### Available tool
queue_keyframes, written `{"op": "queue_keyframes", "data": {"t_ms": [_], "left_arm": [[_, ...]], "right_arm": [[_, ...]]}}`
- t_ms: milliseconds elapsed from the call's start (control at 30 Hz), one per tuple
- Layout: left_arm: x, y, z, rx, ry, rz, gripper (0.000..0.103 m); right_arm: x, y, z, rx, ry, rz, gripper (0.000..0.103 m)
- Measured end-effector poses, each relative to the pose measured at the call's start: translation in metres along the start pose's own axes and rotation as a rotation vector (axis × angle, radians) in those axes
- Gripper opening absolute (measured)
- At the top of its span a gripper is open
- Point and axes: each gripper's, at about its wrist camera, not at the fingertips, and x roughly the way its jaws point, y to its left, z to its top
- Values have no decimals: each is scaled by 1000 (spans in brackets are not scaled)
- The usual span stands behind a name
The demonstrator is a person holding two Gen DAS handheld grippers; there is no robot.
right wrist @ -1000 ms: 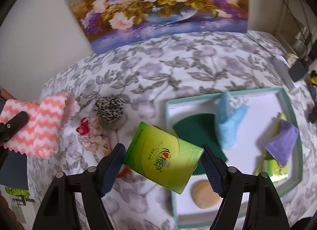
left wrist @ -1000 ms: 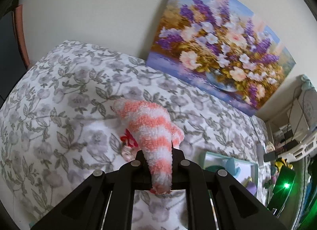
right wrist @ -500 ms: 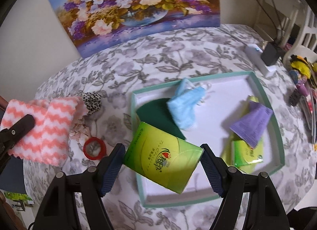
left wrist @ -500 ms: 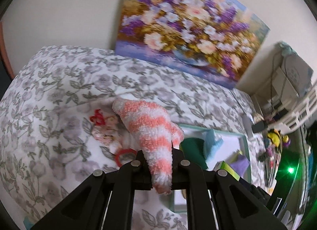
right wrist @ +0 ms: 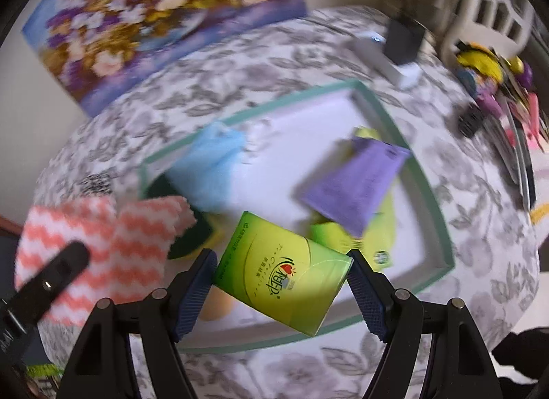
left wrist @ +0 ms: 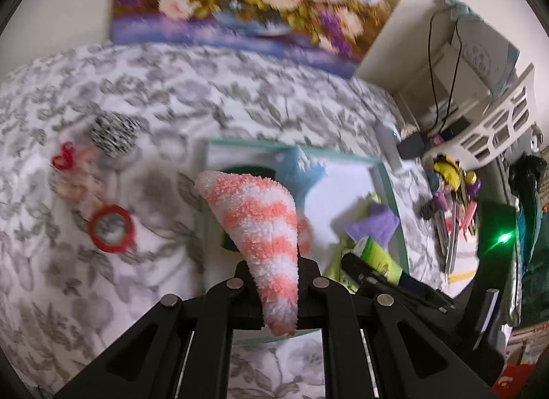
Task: Organize soft objects
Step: 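Carry the sock and tissue pack over the tray with both tools, then release the sock and tissue pack into the tray with both tools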
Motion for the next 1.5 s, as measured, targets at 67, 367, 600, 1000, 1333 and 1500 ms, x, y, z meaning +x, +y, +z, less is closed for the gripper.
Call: {"op": "queue_keyframes", "data": {"t_ms": [67, 367, 600, 1000, 1333, 1500], "left_arm": [[12, -3, -3, 4, 27, 3, 10], [66, 6, -17, -15, 159, 64, 10], [79, 14, -20, -30, 190, 84, 11], [70, 23, -16, -75, 213, 62, 25], [38, 35, -8, -113, 160, 81, 58], [21, 43, -2, -130, 101, 99, 64]], "right_arm": [[2, -9, 1, 19, 3, -3, 79], [16, -17, 0, 38, 36, 3, 79], [24, -8, -1, 6, 56, 0, 79], [25, -4, 0, -8, 69, 3, 80], [6, -6, 5, -6, 36, 22, 87], [1, -5, 5, -14, 19, 23, 97]]}}
